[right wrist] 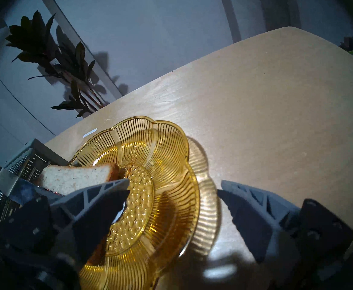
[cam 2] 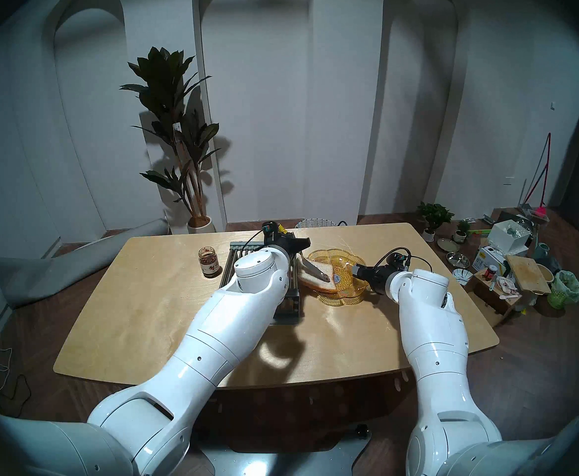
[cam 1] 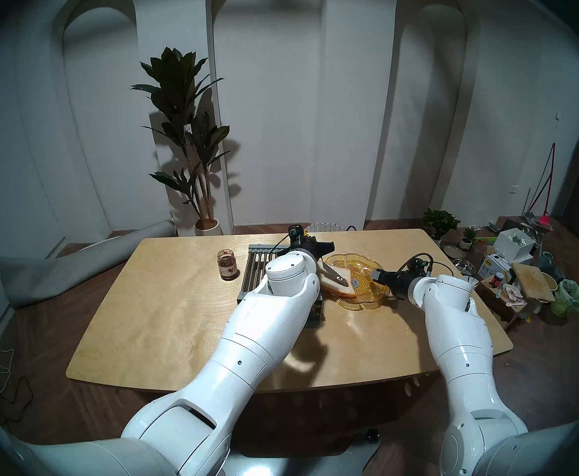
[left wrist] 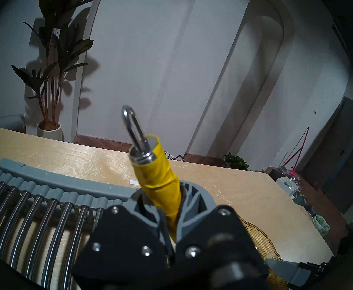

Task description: Spread jam over the slice of bread with the knife

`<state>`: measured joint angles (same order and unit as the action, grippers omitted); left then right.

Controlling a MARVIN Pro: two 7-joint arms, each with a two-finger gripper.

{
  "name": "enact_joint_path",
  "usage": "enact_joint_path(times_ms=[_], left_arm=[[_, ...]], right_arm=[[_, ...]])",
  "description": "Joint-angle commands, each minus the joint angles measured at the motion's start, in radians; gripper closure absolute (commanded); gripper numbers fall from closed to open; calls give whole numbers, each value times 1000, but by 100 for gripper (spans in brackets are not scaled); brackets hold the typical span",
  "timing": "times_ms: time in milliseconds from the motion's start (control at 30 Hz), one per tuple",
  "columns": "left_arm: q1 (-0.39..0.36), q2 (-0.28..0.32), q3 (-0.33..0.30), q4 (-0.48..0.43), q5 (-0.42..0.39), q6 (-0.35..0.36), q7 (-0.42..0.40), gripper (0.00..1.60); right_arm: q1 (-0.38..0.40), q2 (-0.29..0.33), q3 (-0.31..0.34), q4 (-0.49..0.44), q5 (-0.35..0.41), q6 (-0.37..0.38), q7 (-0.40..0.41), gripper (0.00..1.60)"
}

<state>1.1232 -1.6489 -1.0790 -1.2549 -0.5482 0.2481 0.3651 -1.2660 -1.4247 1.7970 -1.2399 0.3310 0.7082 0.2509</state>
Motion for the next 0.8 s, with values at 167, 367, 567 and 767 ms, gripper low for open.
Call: enact_joint_path(times_ms=[167,367,567,767], left_arm=[[-13,-10,6,-29,11,-3,7,160],[-11,-12,7,-31,13,-4,11,160],[-6,-13,10,-36,12,-3,16,160],[-6,-13,15,-37,14,1,20,160]], right_arm=[[-14,-6,-3,-34,2,-9,-12,103],[-17,-5,-5,-31,2,-15,-22,115],[-18,0,-3,-25,7,-20,-24,160],[-11,8,0,-14,11,-27,-25,160]])
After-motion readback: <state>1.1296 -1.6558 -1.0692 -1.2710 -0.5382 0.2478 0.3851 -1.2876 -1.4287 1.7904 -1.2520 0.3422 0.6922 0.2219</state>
